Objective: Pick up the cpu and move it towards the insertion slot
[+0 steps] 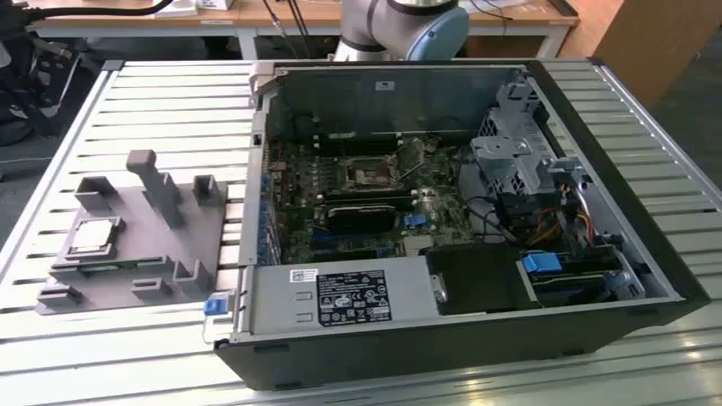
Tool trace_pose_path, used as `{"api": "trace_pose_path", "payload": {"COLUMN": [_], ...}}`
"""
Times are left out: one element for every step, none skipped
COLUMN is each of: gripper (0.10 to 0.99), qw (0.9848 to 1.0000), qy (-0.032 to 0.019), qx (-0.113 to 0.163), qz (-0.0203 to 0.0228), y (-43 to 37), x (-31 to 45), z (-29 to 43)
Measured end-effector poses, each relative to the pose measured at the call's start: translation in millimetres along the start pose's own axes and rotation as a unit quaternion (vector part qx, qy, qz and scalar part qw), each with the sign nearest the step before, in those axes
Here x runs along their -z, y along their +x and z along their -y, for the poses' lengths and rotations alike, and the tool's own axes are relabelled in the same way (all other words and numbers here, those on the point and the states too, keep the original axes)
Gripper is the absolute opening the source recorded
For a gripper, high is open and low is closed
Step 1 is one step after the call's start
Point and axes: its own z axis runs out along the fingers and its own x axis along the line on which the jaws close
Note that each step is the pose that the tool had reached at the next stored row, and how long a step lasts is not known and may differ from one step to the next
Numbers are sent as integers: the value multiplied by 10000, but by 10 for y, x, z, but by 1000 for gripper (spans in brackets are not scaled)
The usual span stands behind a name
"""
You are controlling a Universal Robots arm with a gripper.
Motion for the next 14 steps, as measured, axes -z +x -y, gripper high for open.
{"api": "trace_pose_path", "payload": {"gripper": [106,106,106,106,106,106,106,106,106,106,106,106,106,106], "qw": [10000,10000,10000,10000,10000,10000,10000,10000,10000,10000,10000,10000,10000,10000], "qy": [0,0,0,0,0,0,0,0,0,0,0,0,0,0], "qx": [0,0,0,0,0,0,0,-1,0,0,0,0,0,0], "qz": [0,0,0,0,0,0,0,0,0,0,0,0,0,0], "y": [0,0,1,2,4,9,12,18,24,32,41,51,60,64], "x": [0,0,-1,-1,-2,-3,-4,-5,-7,-8,-9,-10,-11,-13], "z": [0,0,0,0,0,0,0,0,0,0,-1,-1,-1,0]}}
